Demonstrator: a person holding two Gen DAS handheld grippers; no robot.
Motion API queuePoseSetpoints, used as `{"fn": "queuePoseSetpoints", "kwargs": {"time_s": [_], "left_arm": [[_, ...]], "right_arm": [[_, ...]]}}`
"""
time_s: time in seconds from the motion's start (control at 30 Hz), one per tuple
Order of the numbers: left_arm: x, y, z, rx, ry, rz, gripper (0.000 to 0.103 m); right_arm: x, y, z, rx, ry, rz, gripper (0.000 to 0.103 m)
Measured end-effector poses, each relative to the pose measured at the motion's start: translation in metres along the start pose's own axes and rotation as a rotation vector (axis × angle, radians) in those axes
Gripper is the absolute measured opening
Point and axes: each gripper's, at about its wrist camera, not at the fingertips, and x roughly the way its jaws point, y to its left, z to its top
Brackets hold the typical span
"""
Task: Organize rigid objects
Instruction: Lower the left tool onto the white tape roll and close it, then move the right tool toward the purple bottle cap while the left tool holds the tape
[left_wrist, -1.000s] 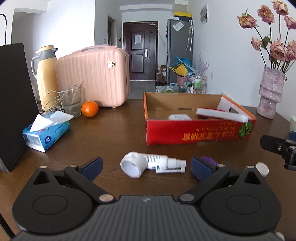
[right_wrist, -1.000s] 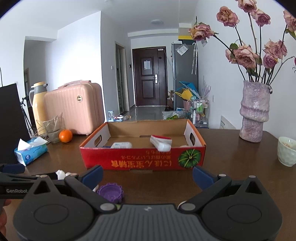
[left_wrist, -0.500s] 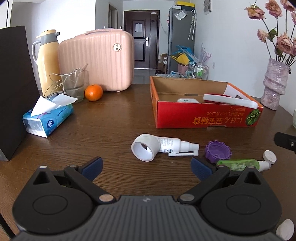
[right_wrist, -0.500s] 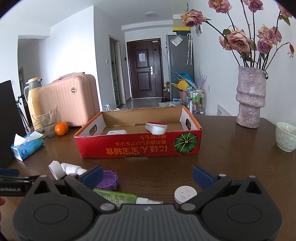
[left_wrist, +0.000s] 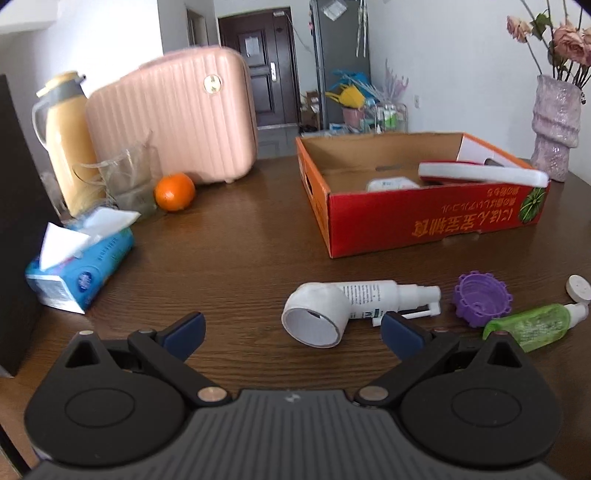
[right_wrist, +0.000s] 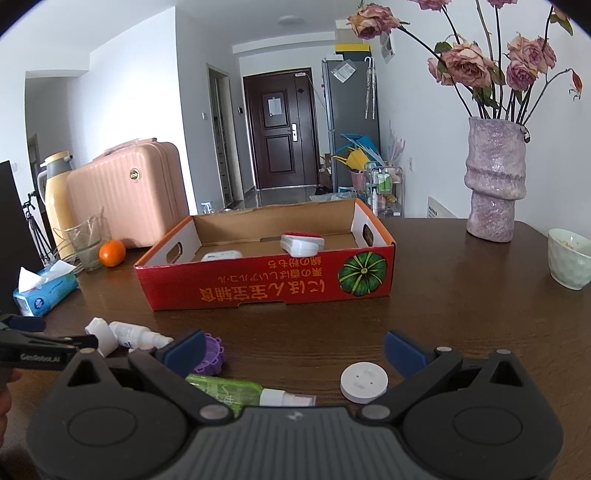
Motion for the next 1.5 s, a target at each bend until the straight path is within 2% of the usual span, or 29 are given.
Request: {"fn": "queuePoseSetpoints", "kwargs": {"time_s": [0.17, 0.23, 0.37, 0.43, 0.53, 0.57, 0.6, 0.87, 1.27, 1.5], "left_arm": [[0.015, 0.003, 0.002, 0.011, -0.007, -0.02, 0.103], [0.018, 0.004, 0.003, 0.013, -0.017, -0.026, 0.1], [0.024, 0.007, 0.003, 0.008, -0.003, -0.061, 0.078], [0.027, 0.009, 0.003, 0.005, 0.008, -0.087, 0.074], [0.028, 0.009, 0.003, 0.013, 0.009, -0.116, 0.062], [0.028, 0.009, 0.002, 0.017, 0.009, -0.13, 0.052], [0.028, 0.008, 0.002, 0.022, 0.012, -0.144, 0.048], [0.019, 0.006, -0.001, 0.031, -0.022, -0.113, 0.047], [0.003, 0.017, 0.0, -0.024, -0.076, -0.022, 0.047], [-0.023, 0.007, -0.006, -0.051, -0.107, -0.039, 0.047]], "right_arm": [[0.004, 0.0, -0.002, -0.001, 0.013, -0.005, 0.103], [0.007, 0.0, -0.003, -0.002, 0.021, -0.007, 0.103], [0.012, 0.001, -0.005, -0.006, 0.038, -0.01, 0.103], [0.015, 0.002, -0.006, -0.01, 0.048, -0.013, 0.103], [0.017, 0.003, -0.007, -0.017, 0.058, -0.015, 0.103], [0.018, 0.003, -0.008, -0.018, 0.06, -0.016, 0.103], [0.018, 0.004, -0.008, -0.02, 0.061, -0.016, 0.103], [0.017, 0.004, -0.008, -0.021, 0.057, -0.013, 0.103], [0.017, 0.005, -0.008, -0.027, 0.056, -0.005, 0.103], [0.015, 0.008, -0.008, -0.034, 0.056, 0.004, 0.103]]}}
